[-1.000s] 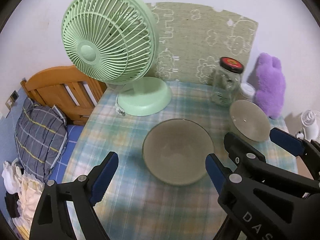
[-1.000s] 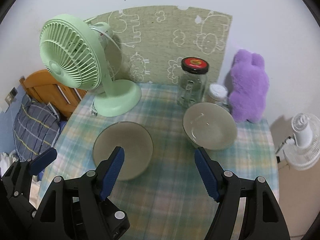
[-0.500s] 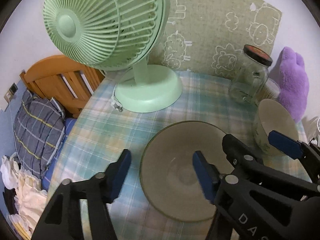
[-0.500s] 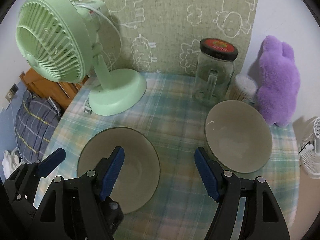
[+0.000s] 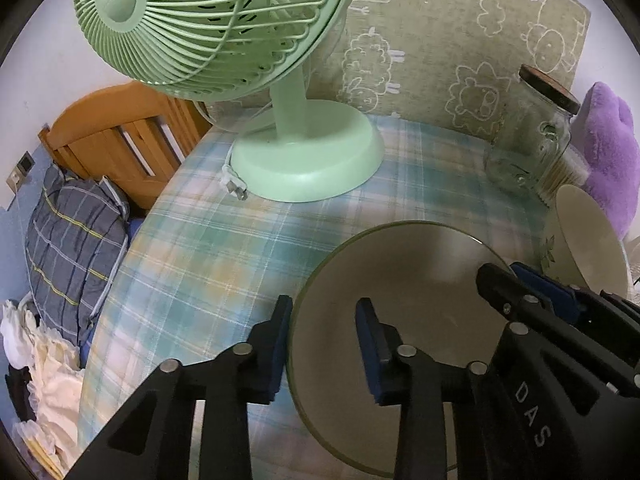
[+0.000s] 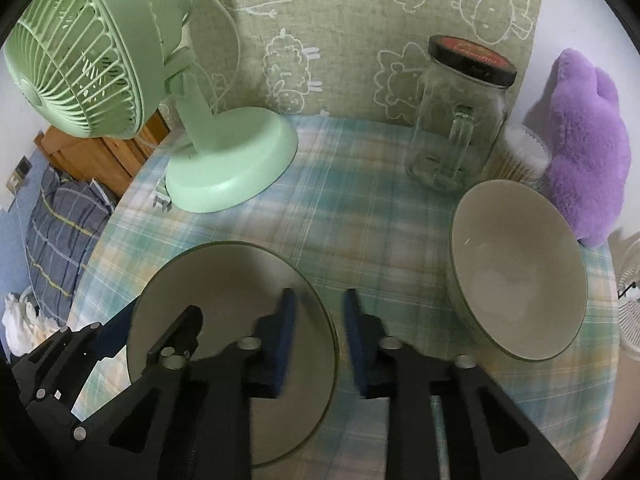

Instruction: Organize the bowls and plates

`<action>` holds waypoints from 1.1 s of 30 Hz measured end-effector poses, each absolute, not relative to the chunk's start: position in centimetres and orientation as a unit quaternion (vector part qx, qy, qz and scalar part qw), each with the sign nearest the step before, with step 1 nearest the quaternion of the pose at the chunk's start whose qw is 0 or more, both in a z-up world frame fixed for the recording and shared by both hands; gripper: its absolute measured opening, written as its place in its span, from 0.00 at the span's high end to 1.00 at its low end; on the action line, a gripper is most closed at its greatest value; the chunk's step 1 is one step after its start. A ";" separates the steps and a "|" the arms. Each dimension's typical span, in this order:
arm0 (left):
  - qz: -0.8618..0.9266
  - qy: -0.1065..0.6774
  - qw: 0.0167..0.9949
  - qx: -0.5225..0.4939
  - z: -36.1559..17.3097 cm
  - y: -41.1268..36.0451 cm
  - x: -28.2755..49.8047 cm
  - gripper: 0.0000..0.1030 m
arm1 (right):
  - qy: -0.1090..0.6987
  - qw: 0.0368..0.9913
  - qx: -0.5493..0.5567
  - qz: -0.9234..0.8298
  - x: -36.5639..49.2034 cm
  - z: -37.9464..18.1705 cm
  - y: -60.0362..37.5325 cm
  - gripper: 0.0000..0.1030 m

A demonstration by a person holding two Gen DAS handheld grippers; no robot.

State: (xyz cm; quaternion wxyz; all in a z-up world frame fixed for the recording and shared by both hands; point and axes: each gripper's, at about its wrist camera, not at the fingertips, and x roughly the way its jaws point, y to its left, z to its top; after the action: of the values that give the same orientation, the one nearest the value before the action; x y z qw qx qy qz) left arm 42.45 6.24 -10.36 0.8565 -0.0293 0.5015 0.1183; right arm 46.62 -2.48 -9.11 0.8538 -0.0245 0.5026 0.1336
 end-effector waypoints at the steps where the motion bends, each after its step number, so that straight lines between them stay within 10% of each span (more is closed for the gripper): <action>1: 0.123 0.501 0.856 -0.028 -10.4 6.3 42.5 0.75 | 0.501 0.855 -0.026 0.133 46.6 -9.1 -2.4 0.80; 33: 0.071 0.508 0.858 -0.014 -7.5 3.7 37.5 0.77 | 0.504 0.859 -0.017 0.085 40.3 -6.3 -5.1 0.80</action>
State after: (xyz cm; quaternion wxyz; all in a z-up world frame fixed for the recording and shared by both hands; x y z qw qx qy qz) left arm 37.46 3.73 -7.50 0.8580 -0.0142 0.5085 0.0714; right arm 40.31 -5.14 -6.34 0.8593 -0.0168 0.5041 0.0850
